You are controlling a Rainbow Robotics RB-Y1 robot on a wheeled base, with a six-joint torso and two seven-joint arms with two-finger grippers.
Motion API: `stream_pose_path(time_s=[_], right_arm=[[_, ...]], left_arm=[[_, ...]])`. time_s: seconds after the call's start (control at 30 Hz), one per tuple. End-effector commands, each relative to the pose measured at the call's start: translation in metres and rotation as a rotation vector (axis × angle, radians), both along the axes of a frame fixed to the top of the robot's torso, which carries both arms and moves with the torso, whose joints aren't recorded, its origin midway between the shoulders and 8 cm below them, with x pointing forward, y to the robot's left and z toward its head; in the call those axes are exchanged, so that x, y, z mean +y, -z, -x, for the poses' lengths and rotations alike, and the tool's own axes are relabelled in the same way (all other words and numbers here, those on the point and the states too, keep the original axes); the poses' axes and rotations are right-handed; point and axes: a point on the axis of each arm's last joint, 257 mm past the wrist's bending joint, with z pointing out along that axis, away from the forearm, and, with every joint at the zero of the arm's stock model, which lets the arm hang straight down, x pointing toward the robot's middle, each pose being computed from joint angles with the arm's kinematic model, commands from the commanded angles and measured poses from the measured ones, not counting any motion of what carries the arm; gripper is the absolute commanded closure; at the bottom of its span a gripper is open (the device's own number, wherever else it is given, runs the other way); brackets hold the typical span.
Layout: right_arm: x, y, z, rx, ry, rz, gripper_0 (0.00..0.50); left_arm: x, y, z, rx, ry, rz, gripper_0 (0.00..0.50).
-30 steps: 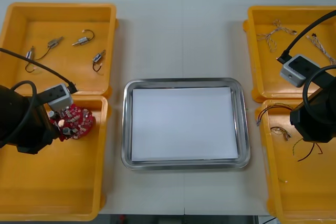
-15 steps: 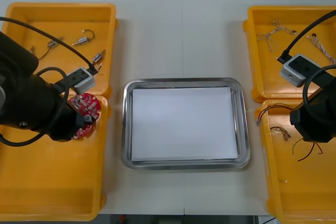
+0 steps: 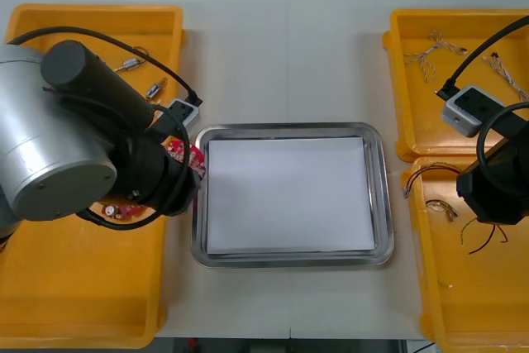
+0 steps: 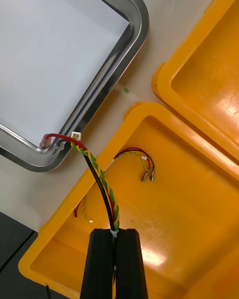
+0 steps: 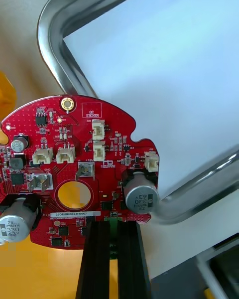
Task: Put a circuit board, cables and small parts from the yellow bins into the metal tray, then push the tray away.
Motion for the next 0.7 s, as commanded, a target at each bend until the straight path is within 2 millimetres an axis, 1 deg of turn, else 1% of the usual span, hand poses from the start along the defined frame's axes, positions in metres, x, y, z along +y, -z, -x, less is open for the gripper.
stream_pose_path(time_s=[0.03, 0.27, 0.47, 0.7], right_arm=[[0.005, -0.01, -0.003, -0.038, -0.047, 0.024, 0.5], [0.005, -0.01, -0.003, -0.039, -0.044, 0.025, 0.5], [0.003, -0.01, -0.003, -0.039, -0.043, 0.03, 0.5], [0.003, -0.01, -0.003, -0.039, -0.043, 0.03, 0.5]], left_arm=[[-0.039, -0.013, 0.005, -0.051, 0.048, 0.025, 0.5], [-0.063, -0.004, 0.011, -0.058, 0.016, 0.046, 0.5], [-0.082, 0.011, 0.014, -0.065, -0.006, 0.069, 0.5], [-0.099, 0.03, 0.015, -0.079, -0.033, 0.096, 0.5]])
